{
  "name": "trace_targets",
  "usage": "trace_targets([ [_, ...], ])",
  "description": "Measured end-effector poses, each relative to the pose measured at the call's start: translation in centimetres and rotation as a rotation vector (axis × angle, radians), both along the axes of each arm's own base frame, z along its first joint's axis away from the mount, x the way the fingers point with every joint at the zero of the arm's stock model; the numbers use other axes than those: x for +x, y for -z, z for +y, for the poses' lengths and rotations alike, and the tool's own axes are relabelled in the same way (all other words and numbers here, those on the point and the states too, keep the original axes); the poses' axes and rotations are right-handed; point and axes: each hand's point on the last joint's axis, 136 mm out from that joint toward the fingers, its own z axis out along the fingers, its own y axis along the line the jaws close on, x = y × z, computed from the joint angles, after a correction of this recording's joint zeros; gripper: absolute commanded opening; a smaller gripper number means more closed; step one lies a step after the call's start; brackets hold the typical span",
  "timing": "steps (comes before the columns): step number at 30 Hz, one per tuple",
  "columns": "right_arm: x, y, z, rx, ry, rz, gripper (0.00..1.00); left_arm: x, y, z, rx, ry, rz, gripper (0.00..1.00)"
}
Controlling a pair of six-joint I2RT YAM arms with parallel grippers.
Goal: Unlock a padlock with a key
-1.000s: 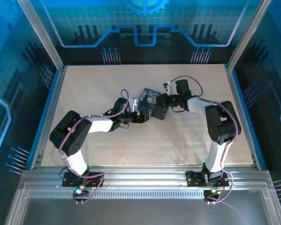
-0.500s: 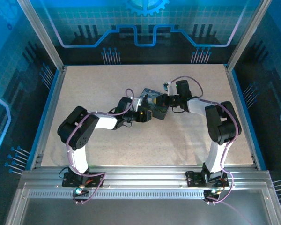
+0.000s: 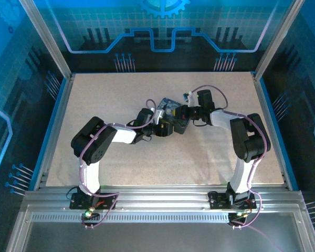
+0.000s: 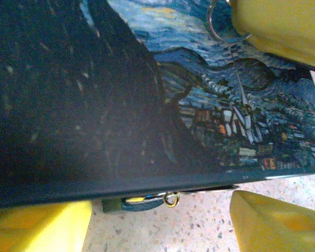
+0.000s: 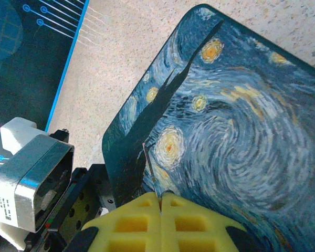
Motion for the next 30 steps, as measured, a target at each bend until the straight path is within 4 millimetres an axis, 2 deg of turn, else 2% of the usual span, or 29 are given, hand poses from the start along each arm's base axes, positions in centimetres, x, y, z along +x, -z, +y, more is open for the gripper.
trace_targets([
  [11, 0.1, 0.0, -0.1, -0.005, 0.007, -0.003, 0.0, 0.5, 0.6, 0.0, 0.052, -0.032, -0.022, 0.53],
  [16, 0.1, 0.0, -0.1, -0.007, 0.009, -0.004, 0.0, 0.6, 0.7, -0.1, 0.065, -0.042, -0.026, 0.5],
  [23, 0.2, 0.0, -0.1, -0.006, 0.009, -0.005, 0.0, -0.1, 0.7, -1.4, 0.062, -0.013, -0.027, 0.4],
  [30, 0.2, 0.0, -0.1, -0.006, 0.008, -0.006, 0.0, -0.2, 0.6, -1.5, 0.06, -0.014, -0.03, 0.37],
])
